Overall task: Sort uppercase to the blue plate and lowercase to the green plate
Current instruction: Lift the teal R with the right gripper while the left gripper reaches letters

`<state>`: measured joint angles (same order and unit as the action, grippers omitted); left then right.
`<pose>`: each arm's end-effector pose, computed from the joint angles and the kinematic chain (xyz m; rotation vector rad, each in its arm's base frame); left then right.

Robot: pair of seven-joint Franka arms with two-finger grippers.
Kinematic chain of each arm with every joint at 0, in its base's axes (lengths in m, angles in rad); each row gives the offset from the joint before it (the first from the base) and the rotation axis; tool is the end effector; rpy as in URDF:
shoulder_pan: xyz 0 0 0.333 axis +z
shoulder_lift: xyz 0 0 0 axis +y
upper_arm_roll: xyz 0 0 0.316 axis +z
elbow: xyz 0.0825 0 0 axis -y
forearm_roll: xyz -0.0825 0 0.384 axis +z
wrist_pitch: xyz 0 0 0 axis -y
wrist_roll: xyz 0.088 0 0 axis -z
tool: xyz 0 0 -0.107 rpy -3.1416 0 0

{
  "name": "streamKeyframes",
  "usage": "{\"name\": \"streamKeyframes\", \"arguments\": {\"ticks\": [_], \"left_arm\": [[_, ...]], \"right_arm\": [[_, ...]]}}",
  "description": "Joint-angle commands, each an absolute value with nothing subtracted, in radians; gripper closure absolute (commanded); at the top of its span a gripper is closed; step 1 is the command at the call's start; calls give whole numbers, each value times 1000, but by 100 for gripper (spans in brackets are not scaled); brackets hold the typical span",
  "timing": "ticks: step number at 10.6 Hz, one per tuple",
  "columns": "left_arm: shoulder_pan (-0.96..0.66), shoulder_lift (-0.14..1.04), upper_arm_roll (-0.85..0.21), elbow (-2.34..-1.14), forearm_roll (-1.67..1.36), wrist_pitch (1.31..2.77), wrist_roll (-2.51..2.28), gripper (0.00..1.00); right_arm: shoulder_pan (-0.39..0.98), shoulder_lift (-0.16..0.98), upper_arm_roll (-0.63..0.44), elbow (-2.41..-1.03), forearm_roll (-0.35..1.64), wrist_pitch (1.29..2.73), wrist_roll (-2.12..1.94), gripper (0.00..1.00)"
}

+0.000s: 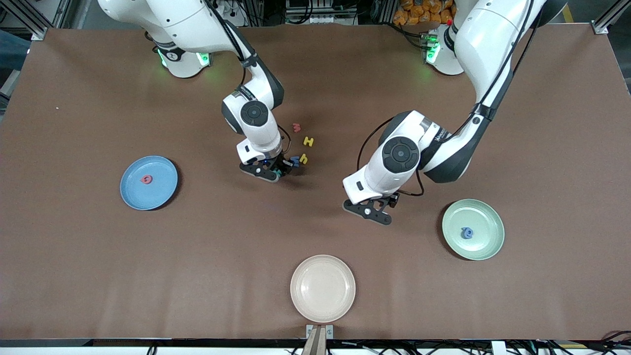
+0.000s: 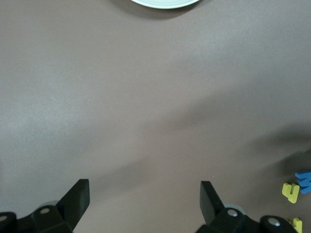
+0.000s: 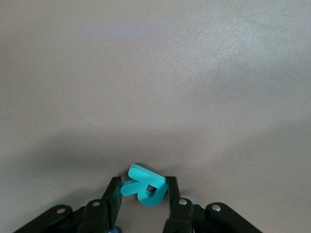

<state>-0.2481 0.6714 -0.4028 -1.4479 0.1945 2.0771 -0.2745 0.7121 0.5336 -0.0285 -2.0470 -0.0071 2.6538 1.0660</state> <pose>0.6068 -0.3819 0.3163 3.0100 -0.5938 -0.0344 0.4661 0.3802 0.1817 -3.0420 0.5721 -0.0941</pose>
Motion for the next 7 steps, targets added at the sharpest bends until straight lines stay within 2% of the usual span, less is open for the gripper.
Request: {"name": "streamKeyframes", "arguments": {"ticks": [1,7], "left_arm": [[-247,663,-400,-1447,172,2071,-279,0],[-264,670,-426,-1463,161,2062,-330,0]], "right_arm": [[680,528,-31,-2023,-29,2629,1019,65],[490,462,-31,-2037,-28,2514,639,65]]}}
